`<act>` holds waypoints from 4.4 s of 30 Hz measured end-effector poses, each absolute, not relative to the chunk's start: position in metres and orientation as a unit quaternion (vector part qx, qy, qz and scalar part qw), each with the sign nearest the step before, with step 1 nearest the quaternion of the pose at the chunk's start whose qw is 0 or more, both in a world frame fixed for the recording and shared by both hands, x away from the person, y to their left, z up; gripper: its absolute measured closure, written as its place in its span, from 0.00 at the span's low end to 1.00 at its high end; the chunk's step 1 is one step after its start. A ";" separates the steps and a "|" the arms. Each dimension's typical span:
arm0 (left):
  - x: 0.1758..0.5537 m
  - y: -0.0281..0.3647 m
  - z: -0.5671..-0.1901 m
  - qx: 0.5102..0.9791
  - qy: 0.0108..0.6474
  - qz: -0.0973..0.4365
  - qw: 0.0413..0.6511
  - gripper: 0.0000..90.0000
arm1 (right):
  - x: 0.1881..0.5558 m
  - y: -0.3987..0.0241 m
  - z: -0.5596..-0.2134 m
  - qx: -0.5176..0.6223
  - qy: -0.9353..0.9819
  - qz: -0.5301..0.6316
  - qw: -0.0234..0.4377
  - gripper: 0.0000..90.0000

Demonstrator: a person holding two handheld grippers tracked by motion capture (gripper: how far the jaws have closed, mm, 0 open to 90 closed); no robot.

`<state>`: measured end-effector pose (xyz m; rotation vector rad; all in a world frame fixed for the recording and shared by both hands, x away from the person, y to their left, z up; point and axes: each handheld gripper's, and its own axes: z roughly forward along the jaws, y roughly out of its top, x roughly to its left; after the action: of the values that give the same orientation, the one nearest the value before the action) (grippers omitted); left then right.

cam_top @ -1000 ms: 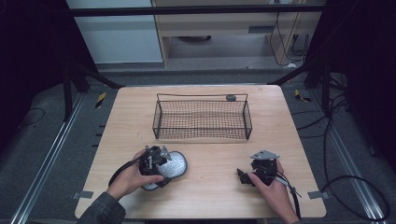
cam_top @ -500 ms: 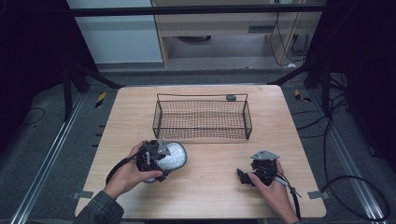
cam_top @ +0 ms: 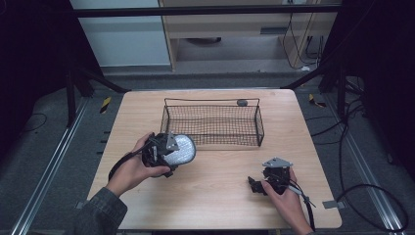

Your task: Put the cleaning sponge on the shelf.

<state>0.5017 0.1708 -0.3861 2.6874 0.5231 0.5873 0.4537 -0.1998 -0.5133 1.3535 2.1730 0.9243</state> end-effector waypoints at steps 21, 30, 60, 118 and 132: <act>0.559 0.147 -0.341 0.956 0.131 0.207 0.164 0.09 | 0.456 -0.199 -0.513 0.487 0.781 0.332 0.209 0.00; 0.579 0.133 -0.336 0.953 0.116 0.227 0.160 0.09 | 0.456 -0.199 -0.513 0.486 0.781 0.331 0.209 0.00; 0.606 0.141 -0.332 0.937 0.122 0.285 0.164 0.10 | 0.457 -0.199 -0.513 0.484 0.783 0.332 0.209 0.01; 0.641 0.123 -0.384 0.946 0.115 0.276 0.126 0.09 | 0.457 -0.199 -0.513 0.481 0.783 0.332 0.211 0.01; 0.645 0.124 -0.386 0.945 0.132 0.265 0.140 0.05 | 0.457 -0.199 -0.513 0.482 0.783 0.332 0.211 0.01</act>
<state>0.6447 0.1244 -0.3859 2.7297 0.3800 0.7667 0.4567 -0.1987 -0.5132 1.3387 2.1772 0.9225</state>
